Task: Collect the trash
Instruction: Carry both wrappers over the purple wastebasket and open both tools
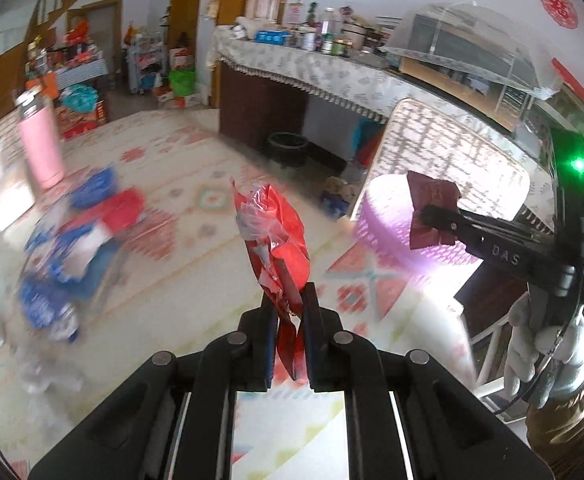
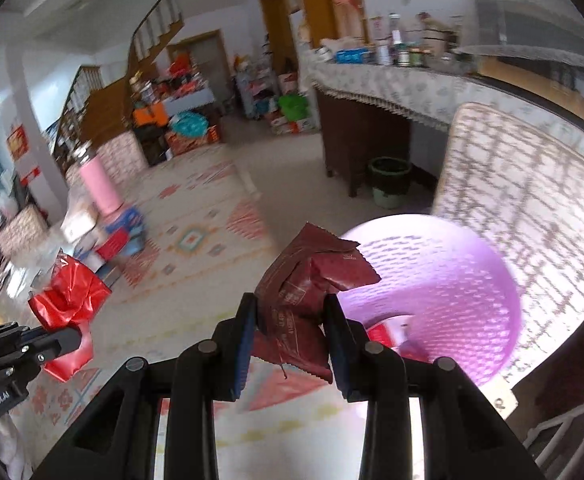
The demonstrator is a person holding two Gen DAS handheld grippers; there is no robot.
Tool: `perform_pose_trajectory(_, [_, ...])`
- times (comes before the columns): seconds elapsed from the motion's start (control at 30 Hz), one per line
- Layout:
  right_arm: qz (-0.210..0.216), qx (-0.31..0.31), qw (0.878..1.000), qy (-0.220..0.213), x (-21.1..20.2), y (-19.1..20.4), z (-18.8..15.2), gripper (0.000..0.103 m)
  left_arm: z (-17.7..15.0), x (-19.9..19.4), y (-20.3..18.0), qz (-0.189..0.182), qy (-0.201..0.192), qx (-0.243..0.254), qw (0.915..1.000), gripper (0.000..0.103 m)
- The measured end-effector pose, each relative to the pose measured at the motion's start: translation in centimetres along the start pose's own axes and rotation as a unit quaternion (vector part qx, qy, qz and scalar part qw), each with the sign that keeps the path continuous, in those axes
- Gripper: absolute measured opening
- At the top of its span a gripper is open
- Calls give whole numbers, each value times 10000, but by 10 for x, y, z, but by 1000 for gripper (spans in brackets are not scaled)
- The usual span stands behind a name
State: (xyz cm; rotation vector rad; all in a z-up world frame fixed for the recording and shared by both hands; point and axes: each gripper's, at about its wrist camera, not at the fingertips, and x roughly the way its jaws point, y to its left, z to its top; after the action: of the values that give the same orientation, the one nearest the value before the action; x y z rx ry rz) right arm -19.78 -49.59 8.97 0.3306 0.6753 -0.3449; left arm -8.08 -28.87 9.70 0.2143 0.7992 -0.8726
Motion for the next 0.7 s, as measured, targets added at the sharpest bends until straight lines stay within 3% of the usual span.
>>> perform_pose_trajectory(0.27, [-329, 577, 9978, -23, -5, -78, 6, 36, 52, 55, -69, -530, 174, 375, 9977, 11])
perform_pose_trajectory(0.5, [-429, 811, 9957, 92, 3, -113, 7, 38, 82, 105, -113, -865, 425, 515, 9940, 11])
perform_pose_trajectory(0.53, [-429, 838, 9955, 100, 5, -116, 8, 39, 86, 113, -118, -912, 448, 516, 9935, 14])
perform_pose_trajectory(0.6, [-451, 894, 9949, 88, 9, -120, 10, 43, 89, 124, -121, -835, 523, 484, 9940, 44])
perform_pose_trajectory(0.63, [-445, 928, 9947, 72, 10, -122, 10, 48, 90, 128, -123, -764, 502, 436, 9949, 70])
perform_pose_trajectory(0.67, [-435, 980, 9942, 36, 9, -124, 10, 62, 90, 127, -123, -736, 439, 399, 9955, 76])
perform_pose_trajectory(0.7, [-428, 1012, 9939, -12, 8, -125, 10, 73, 89, 126, -123, -738, 395, 385, 9957, 76])
